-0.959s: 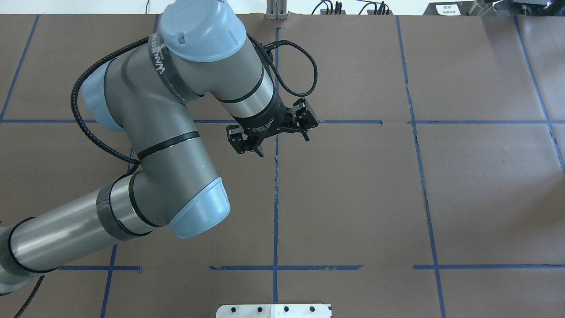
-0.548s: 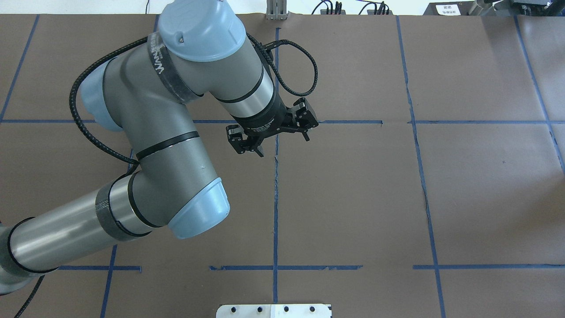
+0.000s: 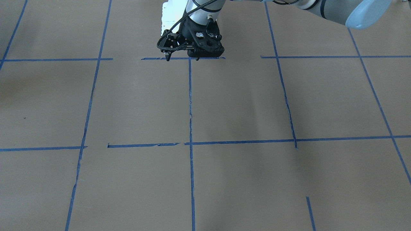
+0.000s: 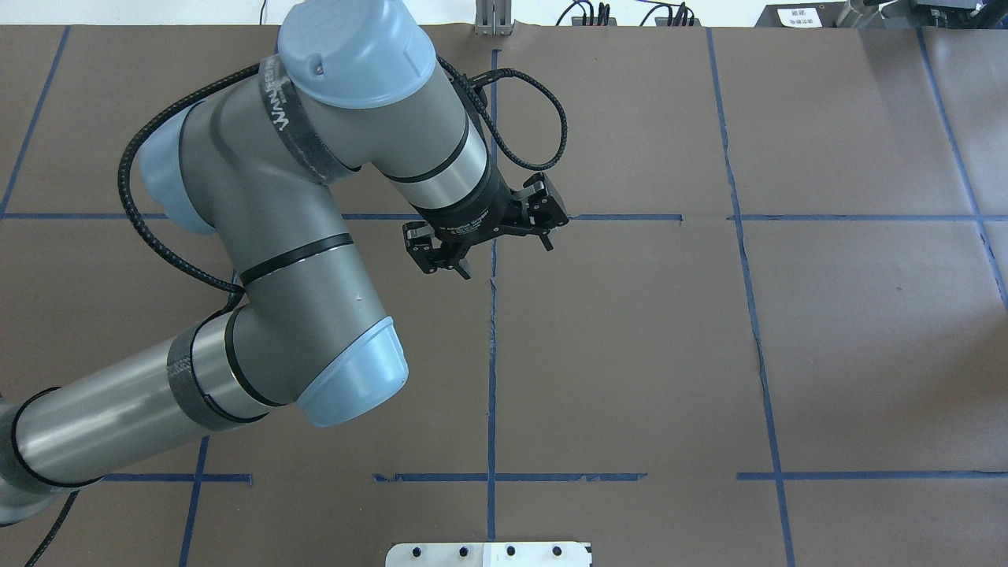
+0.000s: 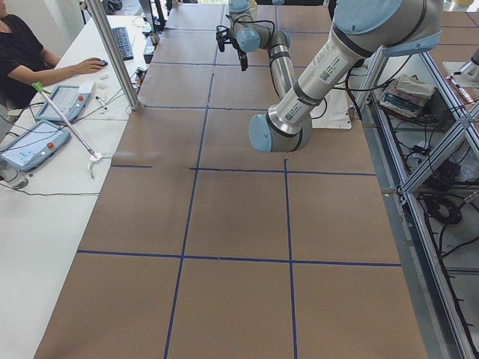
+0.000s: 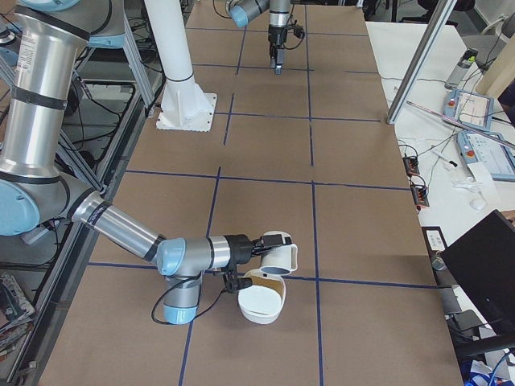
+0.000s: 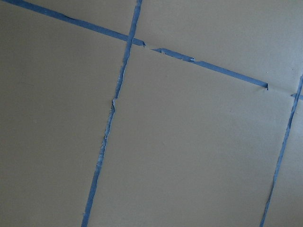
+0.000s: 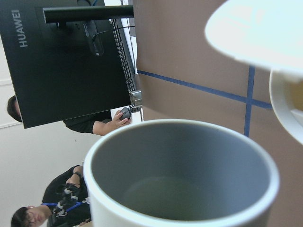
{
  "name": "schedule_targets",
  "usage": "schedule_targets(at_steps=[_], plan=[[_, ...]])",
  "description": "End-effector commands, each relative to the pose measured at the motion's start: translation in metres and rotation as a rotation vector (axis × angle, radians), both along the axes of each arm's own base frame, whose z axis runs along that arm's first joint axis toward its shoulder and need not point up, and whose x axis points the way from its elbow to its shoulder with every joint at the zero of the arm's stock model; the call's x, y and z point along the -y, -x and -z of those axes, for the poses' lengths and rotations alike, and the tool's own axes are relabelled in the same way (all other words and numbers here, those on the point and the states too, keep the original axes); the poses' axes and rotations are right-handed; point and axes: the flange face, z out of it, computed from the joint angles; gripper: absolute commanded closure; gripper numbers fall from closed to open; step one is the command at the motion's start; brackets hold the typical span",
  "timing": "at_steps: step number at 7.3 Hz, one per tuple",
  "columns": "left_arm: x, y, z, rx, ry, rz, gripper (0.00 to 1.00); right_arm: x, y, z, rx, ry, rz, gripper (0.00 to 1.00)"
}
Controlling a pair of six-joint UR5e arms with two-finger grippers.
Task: Left arm hands cup to right arm to dump lemon
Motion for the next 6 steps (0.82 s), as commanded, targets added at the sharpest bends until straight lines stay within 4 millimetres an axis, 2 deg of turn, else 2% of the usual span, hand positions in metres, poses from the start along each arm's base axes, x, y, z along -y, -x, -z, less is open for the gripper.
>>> schedule_targets(at_steps=[1, 6], plan=[[-0.0023, 0.005, 0.0039, -0.01, 0.0, 0.006, 0.0, -0.0157, -0.006, -0.0201, 0.173, 0.011, -0.048, 0.73], [-0.0037, 0.0061, 0.0037, -0.011, -0.002, 0.011, 0.0, -0.0139, -0.0081, -0.014, 0.376, 0.074, -0.068, 0.73]])
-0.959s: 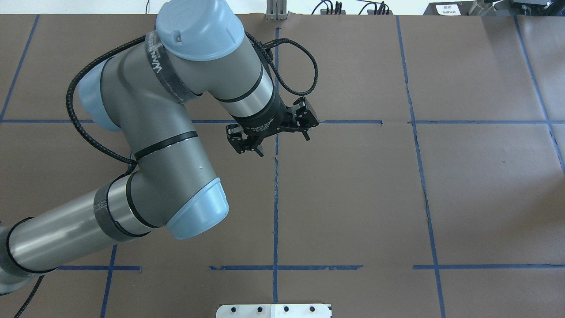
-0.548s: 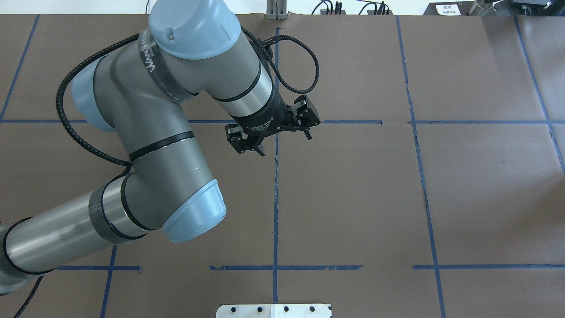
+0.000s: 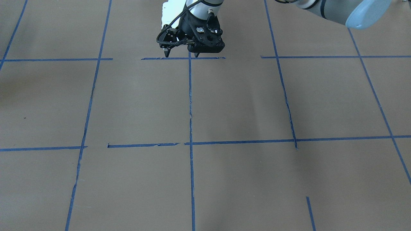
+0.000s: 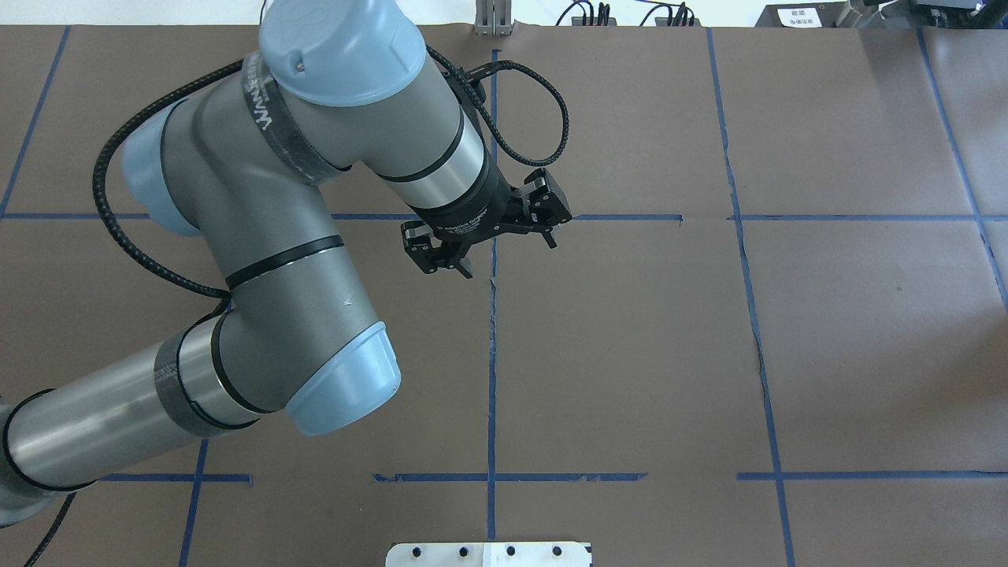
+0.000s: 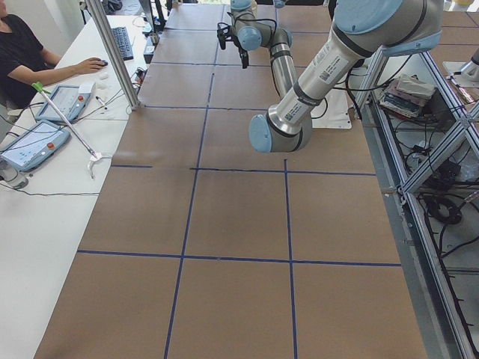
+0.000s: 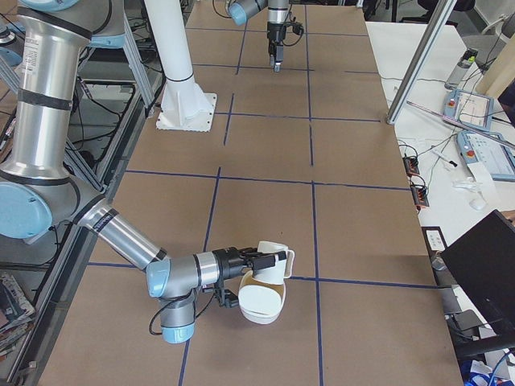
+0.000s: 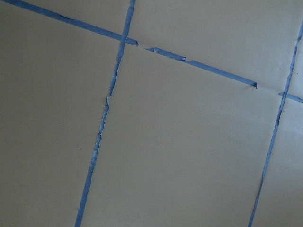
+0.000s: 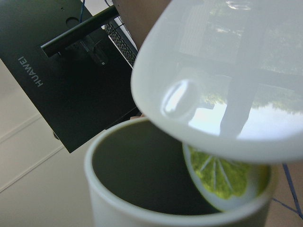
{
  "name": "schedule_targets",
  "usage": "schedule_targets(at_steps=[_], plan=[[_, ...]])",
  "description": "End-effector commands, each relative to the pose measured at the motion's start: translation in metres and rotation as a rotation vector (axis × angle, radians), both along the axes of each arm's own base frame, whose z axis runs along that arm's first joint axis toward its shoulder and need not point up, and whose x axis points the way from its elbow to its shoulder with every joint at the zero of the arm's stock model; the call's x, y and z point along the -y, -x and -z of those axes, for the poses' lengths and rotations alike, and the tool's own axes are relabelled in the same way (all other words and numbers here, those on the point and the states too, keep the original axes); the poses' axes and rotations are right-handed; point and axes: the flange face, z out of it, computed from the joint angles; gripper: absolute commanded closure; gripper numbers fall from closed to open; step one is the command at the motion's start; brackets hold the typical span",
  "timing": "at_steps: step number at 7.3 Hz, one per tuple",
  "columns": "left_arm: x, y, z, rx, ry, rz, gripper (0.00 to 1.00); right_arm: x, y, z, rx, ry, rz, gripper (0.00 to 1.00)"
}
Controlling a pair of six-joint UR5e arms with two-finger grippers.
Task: Left arm hands cup to right arm to dump lemon
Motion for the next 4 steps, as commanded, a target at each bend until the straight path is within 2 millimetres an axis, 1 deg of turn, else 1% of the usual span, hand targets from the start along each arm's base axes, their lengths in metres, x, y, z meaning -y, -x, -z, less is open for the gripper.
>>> schedule_targets(at_steps=[1, 3, 4], plan=[[0.0, 0.0, 0.0, 0.002, 0.001, 0.001, 0.0, 0.0, 0.0, 0.003, 0.053, 0.009, 0.003, 0.72], [0.001, -0.001, -0.004, 0.005, 0.003, 0.001, 0.0, 0.005, 0.001, 0.024, 0.033, -0.071, 0.009, 0.71], [0.002, -0.001, -0.005, 0.008, 0.004, 0.002, 0.0, 0.016, 0.004, 0.047, 0.021, -0.119, 0.014, 0.71]])
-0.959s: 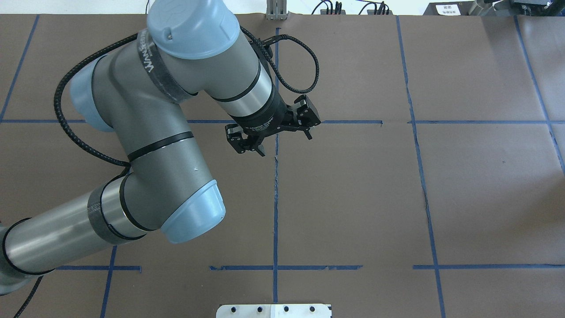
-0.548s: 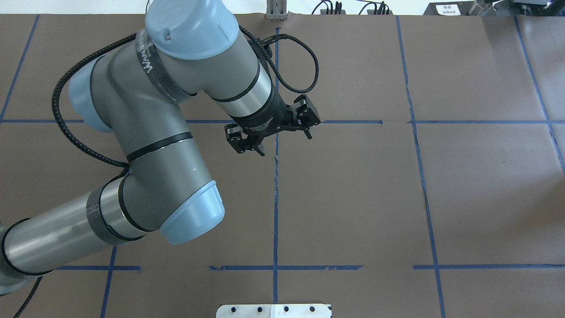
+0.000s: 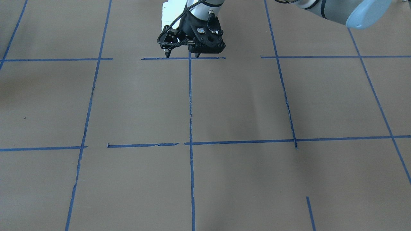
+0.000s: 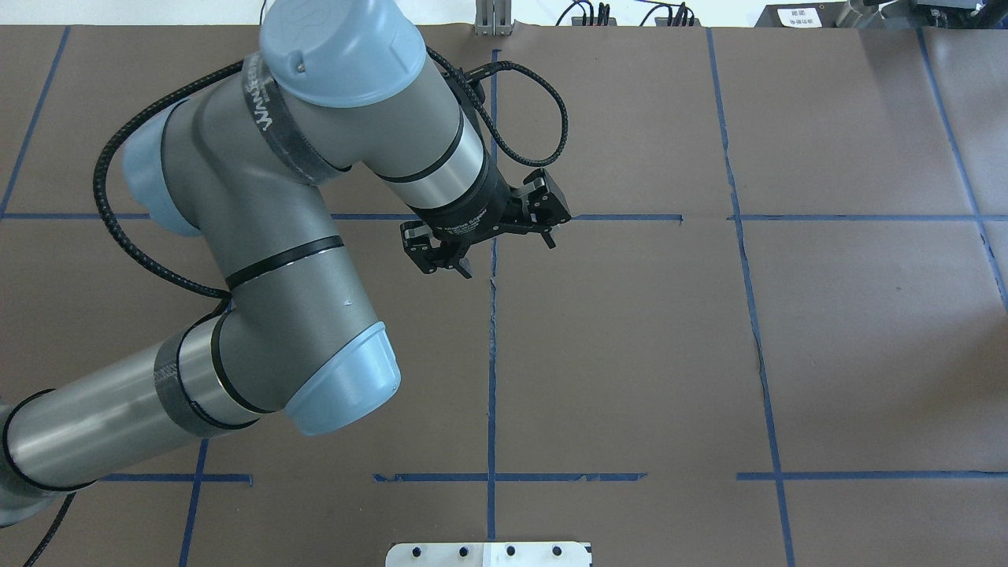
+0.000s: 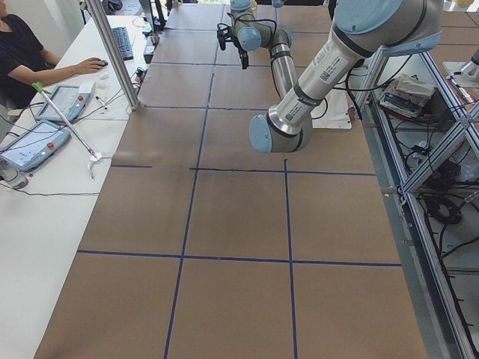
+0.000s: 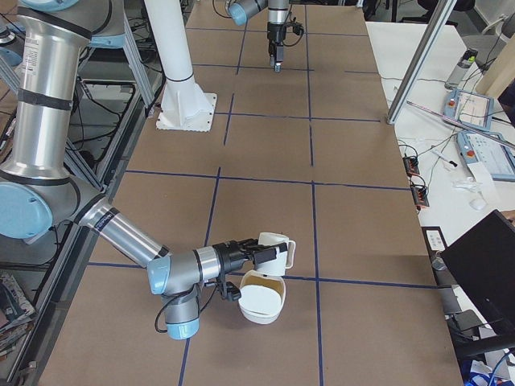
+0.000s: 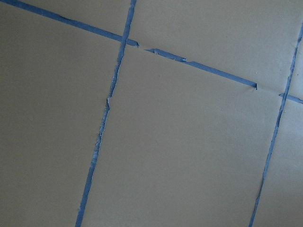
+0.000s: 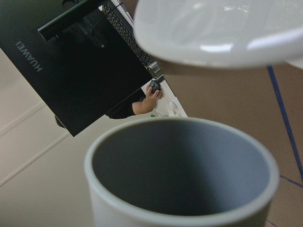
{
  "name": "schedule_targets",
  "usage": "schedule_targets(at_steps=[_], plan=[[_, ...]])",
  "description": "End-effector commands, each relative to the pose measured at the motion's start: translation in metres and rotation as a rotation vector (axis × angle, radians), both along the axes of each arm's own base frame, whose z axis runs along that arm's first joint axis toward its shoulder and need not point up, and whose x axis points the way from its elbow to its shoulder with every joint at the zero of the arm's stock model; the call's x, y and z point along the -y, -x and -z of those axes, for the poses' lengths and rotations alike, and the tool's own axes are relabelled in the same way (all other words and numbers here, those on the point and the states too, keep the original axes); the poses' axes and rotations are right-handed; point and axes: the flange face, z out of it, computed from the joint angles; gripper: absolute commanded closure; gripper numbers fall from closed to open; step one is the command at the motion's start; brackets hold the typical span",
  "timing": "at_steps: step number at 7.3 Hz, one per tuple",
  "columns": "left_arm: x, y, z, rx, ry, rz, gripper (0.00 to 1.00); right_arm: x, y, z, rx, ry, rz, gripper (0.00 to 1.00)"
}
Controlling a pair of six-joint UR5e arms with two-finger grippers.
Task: Left arm hands cup to right arm to dump lemon
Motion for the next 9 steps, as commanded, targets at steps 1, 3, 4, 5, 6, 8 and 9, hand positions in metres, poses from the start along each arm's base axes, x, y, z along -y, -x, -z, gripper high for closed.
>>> schedule_targets(at_steps=[1, 3, 4, 5, 6, 8, 9], plan=[[0.001, 0.0, -0.006, 0.006, 0.005, 0.0, 0.0, 0.019, 0.004, 0.031, -0.02, -0.038, 0.004, 0.71], [0.001, 0.0, -0.008, 0.009, 0.006, 0.001, 0.0, 0.027, 0.015, 0.046, -0.03, -0.072, 0.033, 0.7], [0.001, 0.0, -0.008, 0.009, 0.006, 0.001, 0.0, 0.036, 0.024, 0.058, -0.076, -0.086, 0.048, 0.7], [0.002, 0.0, -0.008, 0.009, 0.006, 0.003, 0.0, 0.055, 0.037, 0.081, -0.139, -0.103, 0.058, 0.7], [0.002, 0.0, -0.01, 0.011, 0.008, 0.001, 0.0, 0.072, 0.051, 0.108, -0.205, -0.115, 0.08, 0.7], [0.004, 0.0, -0.014, 0.018, 0.011, 0.003, 0.0, 0.111, 0.104, 0.148, -0.408, -0.256, 0.139, 0.69], [0.006, -0.001, -0.016, 0.023, 0.013, 0.006, 0.0, 0.136, 0.13, 0.165, -0.53, -0.333, 0.141, 0.67]])
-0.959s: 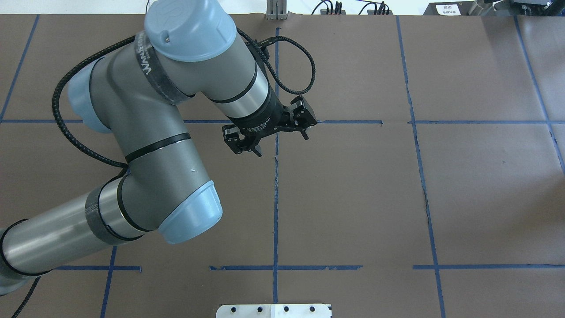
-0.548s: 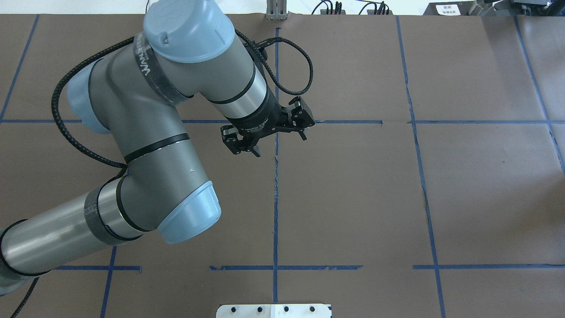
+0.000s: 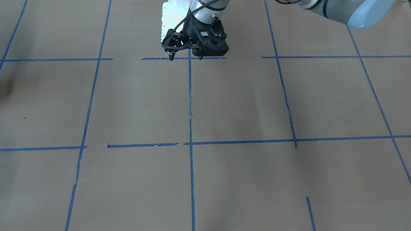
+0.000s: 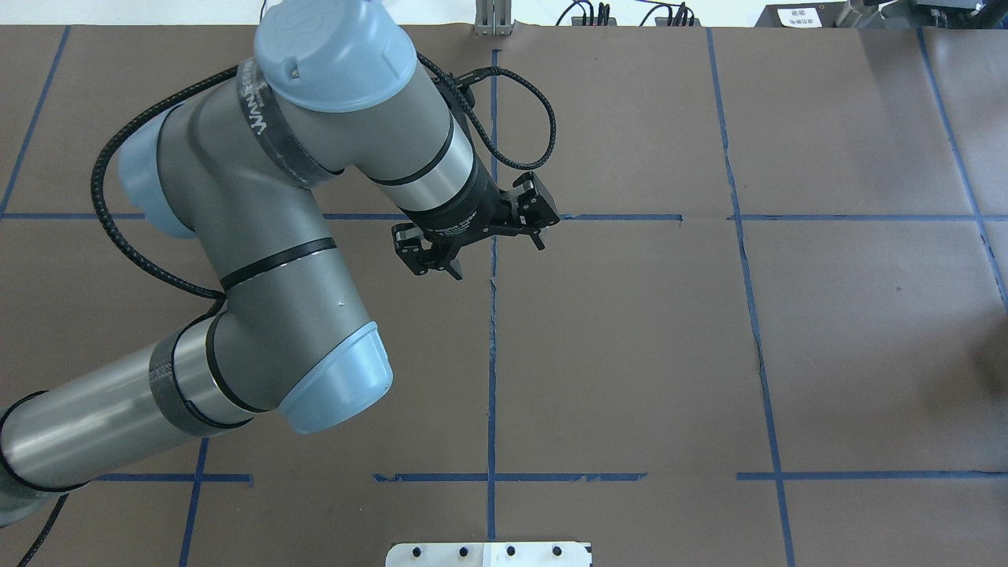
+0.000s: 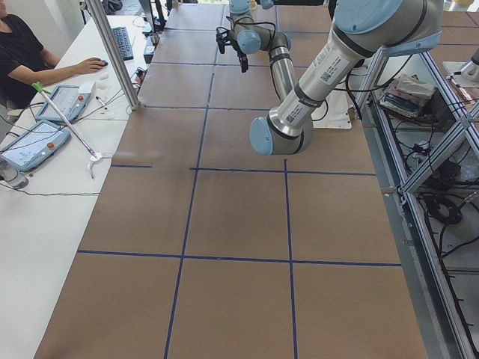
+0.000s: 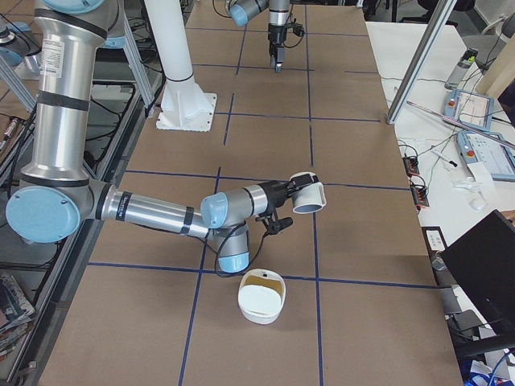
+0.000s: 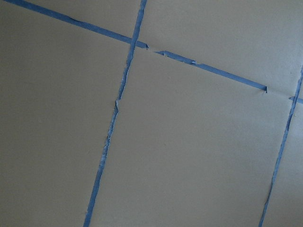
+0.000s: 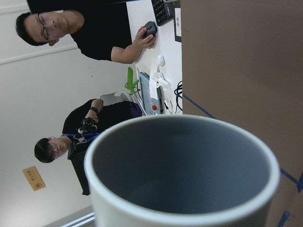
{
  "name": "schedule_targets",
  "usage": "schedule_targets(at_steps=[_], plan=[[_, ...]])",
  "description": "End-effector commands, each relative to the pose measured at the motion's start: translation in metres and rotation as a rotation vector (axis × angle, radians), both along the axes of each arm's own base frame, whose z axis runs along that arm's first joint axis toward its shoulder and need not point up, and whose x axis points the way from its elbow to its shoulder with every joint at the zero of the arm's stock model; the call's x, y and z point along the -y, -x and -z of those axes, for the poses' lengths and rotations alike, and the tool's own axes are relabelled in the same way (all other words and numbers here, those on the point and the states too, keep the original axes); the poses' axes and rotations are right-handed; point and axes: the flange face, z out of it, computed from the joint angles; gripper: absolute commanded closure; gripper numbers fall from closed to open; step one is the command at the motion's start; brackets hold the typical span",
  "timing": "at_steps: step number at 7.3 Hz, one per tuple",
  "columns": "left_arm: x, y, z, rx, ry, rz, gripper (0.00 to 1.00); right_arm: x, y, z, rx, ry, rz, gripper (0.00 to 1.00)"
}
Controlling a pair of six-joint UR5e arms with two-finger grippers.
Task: Left arm hands cup to right arm to dump lemon
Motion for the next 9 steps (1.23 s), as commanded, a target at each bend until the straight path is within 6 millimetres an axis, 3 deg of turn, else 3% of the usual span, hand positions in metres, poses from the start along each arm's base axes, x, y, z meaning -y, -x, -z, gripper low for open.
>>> schedule_targets(at_steps=[1, 2, 4, 5, 6, 8, 9], plan=[[0.007, 0.002, -0.003, 0.009, 0.001, 0.015, 0.0, 0.044, 0.063, 0.038, -0.267, -0.182, 0.041, 0.68], [0.007, 0.002, -0.004, 0.01, 0.001, 0.016, 0.0, 0.046, 0.085, 0.039, -0.438, -0.31, 0.061, 0.71], [0.013, 0.007, -0.004, 0.011, 0.001, 0.028, 0.0, 0.063, 0.133, 0.078, -0.603, -0.446, 0.043, 0.71], [0.017, 0.01, -0.004, 0.012, 0.002, 0.036, 0.0, 0.065, 0.166, 0.103, -0.666, -0.485, 0.029, 0.77], [0.019, 0.012, -0.004, 0.012, 0.002, 0.041, 0.0, 0.059, 0.196, 0.13, -0.749, -0.499, 0.014, 0.77], [0.025, 0.017, -0.005, 0.012, -0.002, 0.051, 0.0, 0.026, 0.296, 0.186, -0.96, -0.529, -0.056, 0.74], [0.029, 0.02, -0.005, 0.014, -0.003, 0.057, 0.0, 0.015, 0.336, 0.206, -1.008, -0.531, -0.073, 0.74]])
